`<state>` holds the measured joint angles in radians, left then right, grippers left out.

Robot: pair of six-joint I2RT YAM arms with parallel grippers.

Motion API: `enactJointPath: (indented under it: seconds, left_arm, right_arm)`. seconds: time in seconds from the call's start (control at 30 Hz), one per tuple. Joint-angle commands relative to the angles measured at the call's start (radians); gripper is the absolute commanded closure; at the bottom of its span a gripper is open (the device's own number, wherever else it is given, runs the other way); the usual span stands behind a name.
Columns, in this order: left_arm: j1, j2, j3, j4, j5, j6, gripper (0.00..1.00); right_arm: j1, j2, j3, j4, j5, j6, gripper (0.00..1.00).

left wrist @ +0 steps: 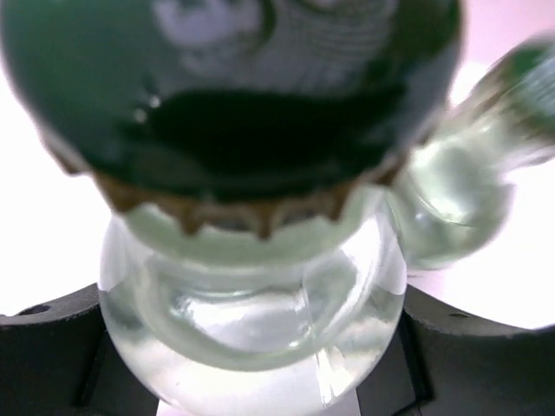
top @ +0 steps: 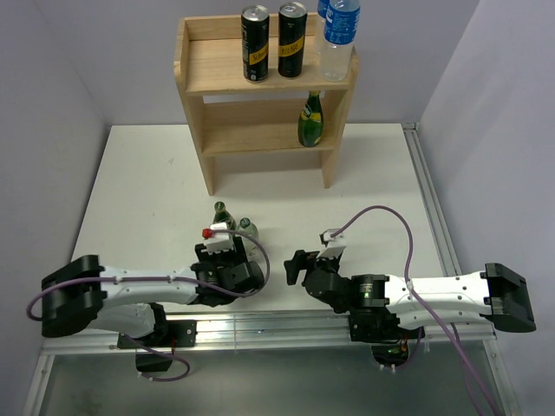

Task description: Place and organize the beverage onto the shelf

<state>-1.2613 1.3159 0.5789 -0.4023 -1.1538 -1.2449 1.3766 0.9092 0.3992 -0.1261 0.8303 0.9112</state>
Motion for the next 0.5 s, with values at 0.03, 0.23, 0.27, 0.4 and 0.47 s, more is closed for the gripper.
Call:
enactJointPath:
  seconds: [0.03,0.23,0.27,0.4,0.47]
  left_arm:
    - [-0.006,-0.156,0.127,-0.111,-0.052,0.090,1.00]
    - [-0.006,-0.239,0.288,-0.107,-0.024,0.356,1.00]
    - [-0.006,-0.236,0.312,-0.101,-0.029,0.396,1.00]
    - [0.011,-0.241,0.406,0.038,-0.038,0.674,1.00]
    - [0.040,-0.259,0.410,0.170,0.017,0.810,1.00]
  right_arm:
    - [0.006,-0.010,-0.007,0.017,0.041,0.028,0.08]
    - [0.004,-0.010,0.000,0.020,0.046,0.023,0.09]
    - [0.004,-0.009,0.001,0.020,0.044,0.022,0.08]
    - [0.006,-0.001,0.018,0.017,0.046,0.015,0.08]
    - [0.004,-0.004,0.021,0.008,0.050,0.014,0.08]
